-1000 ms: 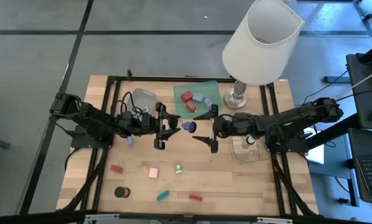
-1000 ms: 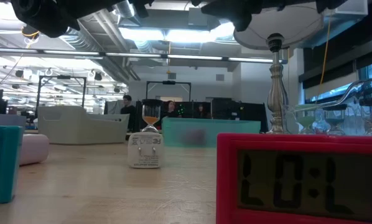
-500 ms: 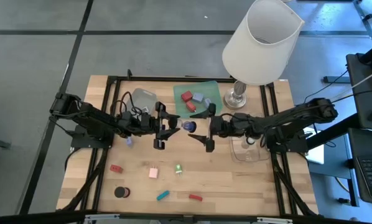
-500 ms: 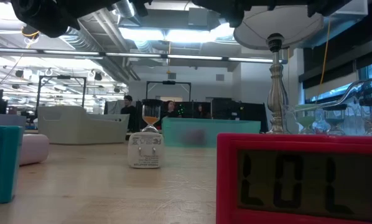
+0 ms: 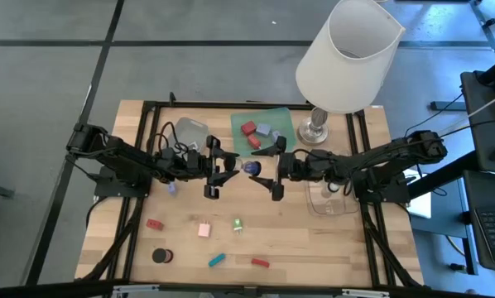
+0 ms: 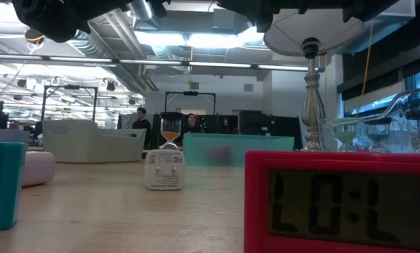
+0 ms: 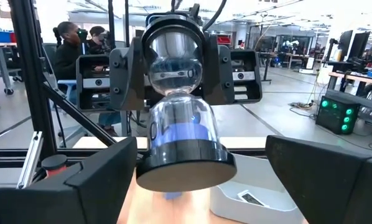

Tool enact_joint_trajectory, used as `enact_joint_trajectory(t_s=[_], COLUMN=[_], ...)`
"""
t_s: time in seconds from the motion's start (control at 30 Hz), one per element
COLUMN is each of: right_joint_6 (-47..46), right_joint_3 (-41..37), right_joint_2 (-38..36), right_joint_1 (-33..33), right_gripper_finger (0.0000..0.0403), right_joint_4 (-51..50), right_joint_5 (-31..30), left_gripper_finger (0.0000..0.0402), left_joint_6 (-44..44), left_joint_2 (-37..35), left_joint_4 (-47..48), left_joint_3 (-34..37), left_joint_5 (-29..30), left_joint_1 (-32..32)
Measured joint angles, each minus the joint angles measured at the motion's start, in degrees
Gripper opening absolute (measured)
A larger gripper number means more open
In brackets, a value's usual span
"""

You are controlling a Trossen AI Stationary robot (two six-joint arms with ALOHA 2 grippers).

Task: Pick & Place Office items
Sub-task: Put the blue hourglass into the transparent bin

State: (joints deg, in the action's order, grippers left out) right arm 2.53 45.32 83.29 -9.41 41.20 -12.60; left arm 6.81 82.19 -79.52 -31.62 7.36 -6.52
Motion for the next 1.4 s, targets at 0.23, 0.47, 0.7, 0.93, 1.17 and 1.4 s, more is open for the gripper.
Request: enact_joint_trajectory(t_s=[0.23,0.47,0.7,0.93,1.17,1.4], right_joint_6=[-0.64,-2.39,-3.59,-3.56,-3.42,-3.42], right_joint_3=[0.00,0.00,-0.01,-0.04,-0.04,-0.04], right_joint_2=[-0.02,-0.02,-0.02,-0.02,-0.02,-0.02], right_joint_1=[0.00,0.22,0.42,0.41,0.39,0.37], right_gripper_finger=[0.0320,0.0252,0.0218,0.0225,0.0216,0.0216], right_joint_4=[1.58,1.61,2.06,2.73,2.76,2.79], right_joint_5=[0.00,2.59,3.45,3.61,3.61,3.63], left_gripper_finger=[0.0205,0.0205,0.0205,0.0205,0.0205,0.0214], left_joint_6=[0.03,0.96,1.05,1.05,1.05,-0.46], left_joint_2=[0.00,-0.02,-0.07,-0.07,-0.07,-0.08], left_joint_4=[-0.20,-1.92,-2.31,-2.41,-2.39,-1.99], left_joint_3=[0.00,-0.02,-0.07,-0.07,-0.07,-0.07], left_joint_5=[0.02,0.02,0.02,0.00,0.02,0.02], left_joint_1=[0.00,0.02,0.00,0.00,0.00,0.02])
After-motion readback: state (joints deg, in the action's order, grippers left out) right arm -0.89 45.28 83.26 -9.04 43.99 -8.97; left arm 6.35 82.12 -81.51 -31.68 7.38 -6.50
